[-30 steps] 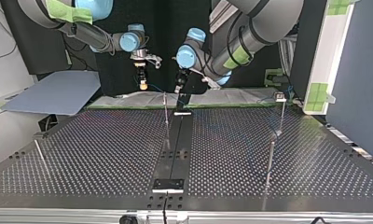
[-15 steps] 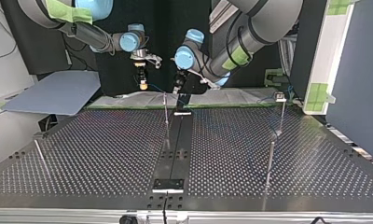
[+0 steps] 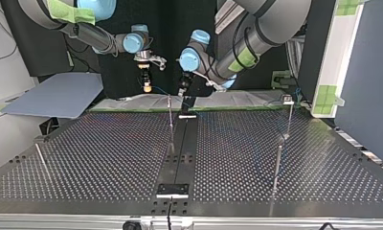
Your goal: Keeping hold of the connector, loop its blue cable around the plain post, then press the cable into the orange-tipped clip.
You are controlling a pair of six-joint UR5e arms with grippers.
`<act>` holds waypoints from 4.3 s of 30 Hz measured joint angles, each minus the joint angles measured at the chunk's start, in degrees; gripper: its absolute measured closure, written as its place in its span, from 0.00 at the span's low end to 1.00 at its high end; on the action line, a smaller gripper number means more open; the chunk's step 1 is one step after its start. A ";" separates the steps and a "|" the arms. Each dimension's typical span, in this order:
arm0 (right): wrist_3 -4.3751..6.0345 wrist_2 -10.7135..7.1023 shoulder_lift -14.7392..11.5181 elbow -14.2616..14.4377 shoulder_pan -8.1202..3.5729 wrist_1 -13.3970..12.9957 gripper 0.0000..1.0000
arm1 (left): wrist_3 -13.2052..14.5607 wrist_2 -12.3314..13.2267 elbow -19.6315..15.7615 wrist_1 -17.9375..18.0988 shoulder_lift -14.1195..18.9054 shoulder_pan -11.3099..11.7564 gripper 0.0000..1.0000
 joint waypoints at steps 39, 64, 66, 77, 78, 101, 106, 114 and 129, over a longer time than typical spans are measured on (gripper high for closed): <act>-1.81 -4.55 -0.06 0.00 0.00 -0.25 1.00 | -1.69 -7.12 0.14 -3.86 -0.61 -0.82 0.00; -4.11 -10.66 -0.01 0.00 1.70 0.58 1.00 | -6.01 1.89 1.62 -1.95 -2.10 -3.44 0.00; -4.08 -11.03 -0.01 0.00 1.85 0.46 1.00 | -5.69 1.23 1.86 -2.64 -2.59 -3.29 0.00; -3.87 -12.77 0.00 0.01 2.34 0.08 1.00 | -5.06 -3.30 5.09 -3.19 -5.12 -2.92 0.00; -3.87 -12.84 0.00 0.01 2.35 0.08 1.00 | -5.35 -3.69 5.48 -3.33 -5.14 -2.86 0.00; -3.88 -13.03 0.00 0.00 2.53 0.27 1.00 | -7.59 -4.67 7.13 -5.59 -5.27 0.66 0.00; -3.87 -13.03 0.00 0.00 2.53 0.31 1.00 | -7.58 -4.71 7.15 -6.68 -5.36 1.22 0.00; -3.87 -13.03 0.00 0.00 2.53 0.35 1.00 | -5.81 -6.12 9.74 -8.96 -8.24 1.22 0.00; -3.87 -13.02 0.00 0.00 2.55 0.35 1.00 | -8.53 -4.85 11.51 -7.46 -11.34 1.68 0.00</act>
